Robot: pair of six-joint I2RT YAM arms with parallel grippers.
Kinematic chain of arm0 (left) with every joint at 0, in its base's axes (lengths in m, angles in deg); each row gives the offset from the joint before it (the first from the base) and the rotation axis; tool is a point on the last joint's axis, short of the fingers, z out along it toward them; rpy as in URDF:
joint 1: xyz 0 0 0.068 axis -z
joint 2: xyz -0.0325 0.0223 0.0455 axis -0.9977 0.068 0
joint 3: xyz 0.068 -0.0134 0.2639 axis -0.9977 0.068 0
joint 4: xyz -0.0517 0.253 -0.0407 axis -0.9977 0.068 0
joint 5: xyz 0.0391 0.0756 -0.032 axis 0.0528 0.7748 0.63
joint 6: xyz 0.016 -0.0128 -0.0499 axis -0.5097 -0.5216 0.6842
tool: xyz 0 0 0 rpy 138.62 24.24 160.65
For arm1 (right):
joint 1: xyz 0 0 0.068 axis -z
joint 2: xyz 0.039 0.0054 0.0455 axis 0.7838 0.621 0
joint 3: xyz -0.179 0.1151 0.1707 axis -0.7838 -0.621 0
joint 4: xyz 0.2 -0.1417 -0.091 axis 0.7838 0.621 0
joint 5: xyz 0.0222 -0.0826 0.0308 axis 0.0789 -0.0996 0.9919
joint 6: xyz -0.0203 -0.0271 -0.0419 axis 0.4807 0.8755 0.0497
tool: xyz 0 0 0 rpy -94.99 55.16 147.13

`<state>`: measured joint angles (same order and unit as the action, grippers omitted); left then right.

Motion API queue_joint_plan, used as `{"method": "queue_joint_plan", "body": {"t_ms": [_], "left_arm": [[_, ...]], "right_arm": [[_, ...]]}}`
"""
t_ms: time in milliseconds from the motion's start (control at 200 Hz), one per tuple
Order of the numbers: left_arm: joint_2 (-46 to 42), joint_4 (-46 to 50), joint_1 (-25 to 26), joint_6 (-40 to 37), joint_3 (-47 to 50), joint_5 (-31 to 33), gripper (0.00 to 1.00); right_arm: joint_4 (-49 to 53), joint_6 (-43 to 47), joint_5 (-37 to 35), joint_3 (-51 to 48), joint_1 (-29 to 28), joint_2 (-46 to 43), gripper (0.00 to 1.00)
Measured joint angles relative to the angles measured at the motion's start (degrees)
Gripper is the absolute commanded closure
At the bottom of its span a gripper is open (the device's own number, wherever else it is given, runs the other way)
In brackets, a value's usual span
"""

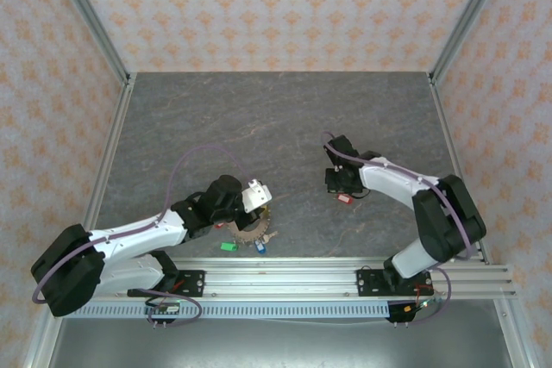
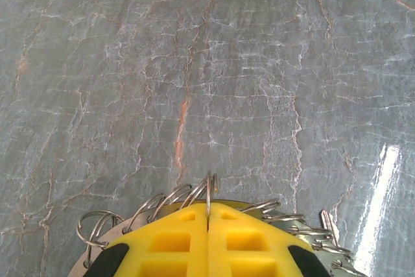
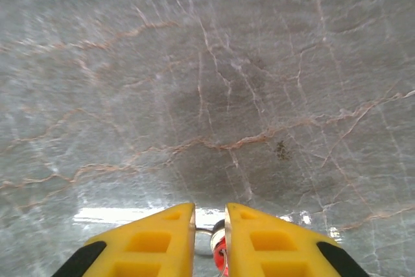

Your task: Put the keys on the keyring

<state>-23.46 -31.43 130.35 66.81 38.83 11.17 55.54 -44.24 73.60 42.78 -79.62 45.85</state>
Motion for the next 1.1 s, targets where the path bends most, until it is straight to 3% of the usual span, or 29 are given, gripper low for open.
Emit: {"method": "queue_joint_plan", "body": {"t_ms": [225,505,766,1101], "left_arm": [[-1.27,-0.02,0.00,-0.24,0.02,-0.04,1.00],[-6.51,-0.59,0.00,-0.24,1.40,-0.09,1.00],[-8.04,-0.74,0.00,-0.26,2.36,-0.50,1.00],[-8.04,-0.74,0.00,-0.26,2.36,-0.52,1.00]], "right_arm": [[-2.71,1.09,2.49,-2.08,0.11,-4.13,0.84],[-2.14,1.95,3.34,-2.34,0.09,-1.70,0.71],[0.13,2.38,4.24,-1.51,-0.50,1.90,0.69],[7.32,3.45,-1.42,3.63,-4.26,5.51,0.70]]}}
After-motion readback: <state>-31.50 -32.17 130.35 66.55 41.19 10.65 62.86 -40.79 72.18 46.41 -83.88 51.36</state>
